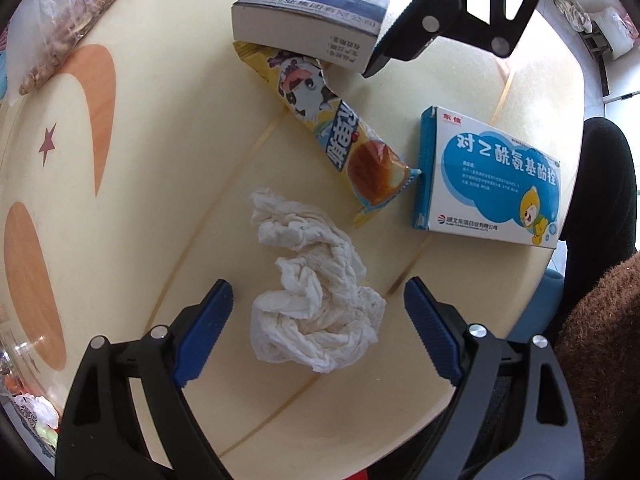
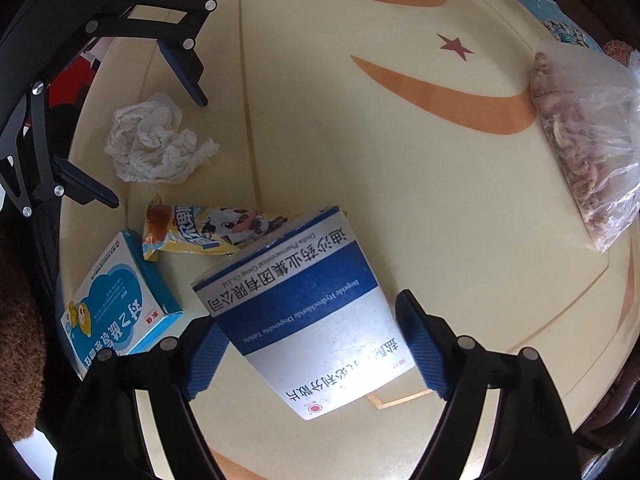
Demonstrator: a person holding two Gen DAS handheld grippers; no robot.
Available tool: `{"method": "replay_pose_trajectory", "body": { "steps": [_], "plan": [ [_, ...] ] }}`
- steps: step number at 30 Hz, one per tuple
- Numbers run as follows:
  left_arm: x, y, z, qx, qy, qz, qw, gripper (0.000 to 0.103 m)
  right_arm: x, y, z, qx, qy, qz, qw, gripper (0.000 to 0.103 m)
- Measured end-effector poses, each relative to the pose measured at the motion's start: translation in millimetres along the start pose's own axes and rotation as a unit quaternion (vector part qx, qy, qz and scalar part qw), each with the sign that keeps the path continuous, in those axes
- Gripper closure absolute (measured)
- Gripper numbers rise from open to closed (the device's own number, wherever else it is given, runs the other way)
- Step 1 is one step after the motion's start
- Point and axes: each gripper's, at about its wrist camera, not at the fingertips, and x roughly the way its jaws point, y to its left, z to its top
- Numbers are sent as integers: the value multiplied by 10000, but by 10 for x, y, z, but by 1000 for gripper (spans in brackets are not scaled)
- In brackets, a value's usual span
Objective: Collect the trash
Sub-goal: 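Move left tool to crumpled tissue while right tool approaches white medicine box, then close left gripper on white tissue while right gripper grasps white medicine box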
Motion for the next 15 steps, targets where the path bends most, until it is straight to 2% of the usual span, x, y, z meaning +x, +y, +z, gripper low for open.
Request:
{"method": "replay_pose_trajectory", "body": {
  "steps": [4,7,9,11,13,15],
  "plan": [
    [-19,-84,-61,-223,30,161,9996,35,-6,0,4,268,-21,-171,9995,29],
    [-51,-87,-38,-350,111,205,9991,40,-13,-13,-48,500,24,-237,9985,31],
    [-86,-104,-30,-431,82,208,9988,49,-21,-9,-73,631,36,-305,9975,32],
    [-107,-155,-43,-503,47,226,9985,62,-32,-7,-87,761,5,-437,9961,32],
    [-111,-195,-59,-644,51,220,9977,69,-55,11,-138,868,-37,-565,9946,32],
    [-117,-219,-70,-804,34,264,9964,72,-87,18,-190,1037,-86,-776,9915,32]
  ]
}}
